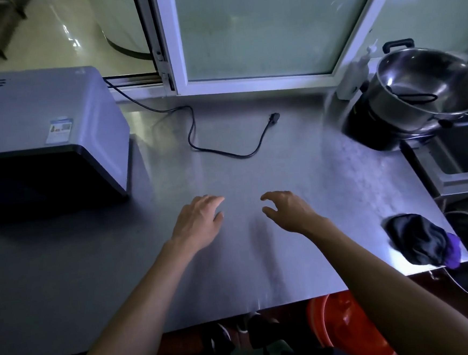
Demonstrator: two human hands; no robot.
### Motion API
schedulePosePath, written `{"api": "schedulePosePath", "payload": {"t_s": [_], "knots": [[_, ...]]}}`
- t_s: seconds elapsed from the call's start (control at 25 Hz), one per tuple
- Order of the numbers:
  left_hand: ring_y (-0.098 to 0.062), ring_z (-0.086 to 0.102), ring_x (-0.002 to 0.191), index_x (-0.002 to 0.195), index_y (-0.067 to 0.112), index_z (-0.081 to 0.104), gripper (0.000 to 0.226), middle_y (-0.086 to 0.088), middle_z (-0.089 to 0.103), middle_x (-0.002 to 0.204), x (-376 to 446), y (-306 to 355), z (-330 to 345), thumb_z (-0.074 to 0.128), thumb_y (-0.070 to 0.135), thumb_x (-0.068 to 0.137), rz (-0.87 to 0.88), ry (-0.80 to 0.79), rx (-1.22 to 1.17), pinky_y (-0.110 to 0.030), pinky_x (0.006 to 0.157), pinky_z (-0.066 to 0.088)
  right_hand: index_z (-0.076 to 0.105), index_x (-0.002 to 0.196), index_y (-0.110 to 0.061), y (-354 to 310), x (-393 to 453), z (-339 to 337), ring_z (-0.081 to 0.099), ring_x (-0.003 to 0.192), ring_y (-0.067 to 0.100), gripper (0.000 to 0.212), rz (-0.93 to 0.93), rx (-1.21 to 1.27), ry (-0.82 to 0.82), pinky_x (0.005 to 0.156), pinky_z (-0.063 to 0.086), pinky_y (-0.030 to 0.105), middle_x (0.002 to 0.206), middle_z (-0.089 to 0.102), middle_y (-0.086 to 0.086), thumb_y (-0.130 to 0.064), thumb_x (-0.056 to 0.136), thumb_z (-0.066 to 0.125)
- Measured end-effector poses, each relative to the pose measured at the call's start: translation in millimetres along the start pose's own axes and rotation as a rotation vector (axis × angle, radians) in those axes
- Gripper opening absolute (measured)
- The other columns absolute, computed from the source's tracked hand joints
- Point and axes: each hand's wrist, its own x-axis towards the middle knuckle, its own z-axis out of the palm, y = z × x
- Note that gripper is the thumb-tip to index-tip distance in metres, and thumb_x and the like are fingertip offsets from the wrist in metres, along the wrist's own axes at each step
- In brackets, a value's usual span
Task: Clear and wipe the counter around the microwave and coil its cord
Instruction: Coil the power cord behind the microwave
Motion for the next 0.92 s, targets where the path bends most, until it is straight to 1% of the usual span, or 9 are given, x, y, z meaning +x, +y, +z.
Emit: {"api": "schedulePosePath", "payload": {"t_s": [0.32,0.52,0.76,0.84,0.92], "knots": [[-0.021,0.047,0.129,0.139,0.023,0.052,0.042,0.004,0.054,0.140,71,10,15,0.052,0.031,0.098,-0.021,-0.110,0.065,-0.039,0.102,0.042,0.053,0.140,-0.017,46,67,-4,0.055,0.126,0.024,0.039,-0.033,0.106,-0.007,0.105,0.045,0.041,0.142,0.056,0.003,-0.029,0.102,0.050],[-0.021,0.049,0.128,0.137,0.022,0.054,0.041,0.003,0.056,0.139,100,4,22,0.054,0.030,0.097,-0.085,-0.159,0.087,-0.038,0.101,0.043,0.052,0.140,-0.016,73,114,-8,0.050,0.130,0.027,0.040,-0.044,0.111,-0.027,0.106,0.042,0.043,0.144,0.054,0.004,-0.025,0.102,0.049],[-0.022,0.047,0.130,0.140,0.022,0.053,0.043,0.000,0.055,0.140,138,-16,20,0.053,0.030,0.097,-0.140,-0.169,0.039,-0.039,0.104,0.039,0.051,0.141,-0.014,57,173,-9,0.045,0.133,0.027,0.043,-0.102,0.075,-0.039,0.106,0.040,0.040,0.148,0.050,0.004,-0.020,0.099,0.049],[-0.020,0.045,0.132,0.141,0.023,0.050,0.044,0.001,0.052,0.143,153,-23,19,0.051,0.032,0.098,-0.153,-0.163,0.010,-0.037,0.106,0.037,0.053,0.138,-0.014,46,192,-7,0.046,0.130,0.029,0.040,-0.112,0.014,-0.014,0.102,0.039,0.040,0.143,0.053,0.006,-0.017,0.098,0.048],[-0.020,0.045,0.131,0.142,0.023,0.050,0.044,0.001,0.052,0.143,166,-31,18,0.050,0.032,0.098,-0.166,-0.150,-0.018,-0.037,0.107,0.038,0.056,0.131,-0.013,31,212,-3,0.048,0.124,0.030,0.035,-0.109,-0.042,-0.009,0.098,0.038,0.040,0.134,0.057,0.006,-0.013,0.097,0.047]]}}
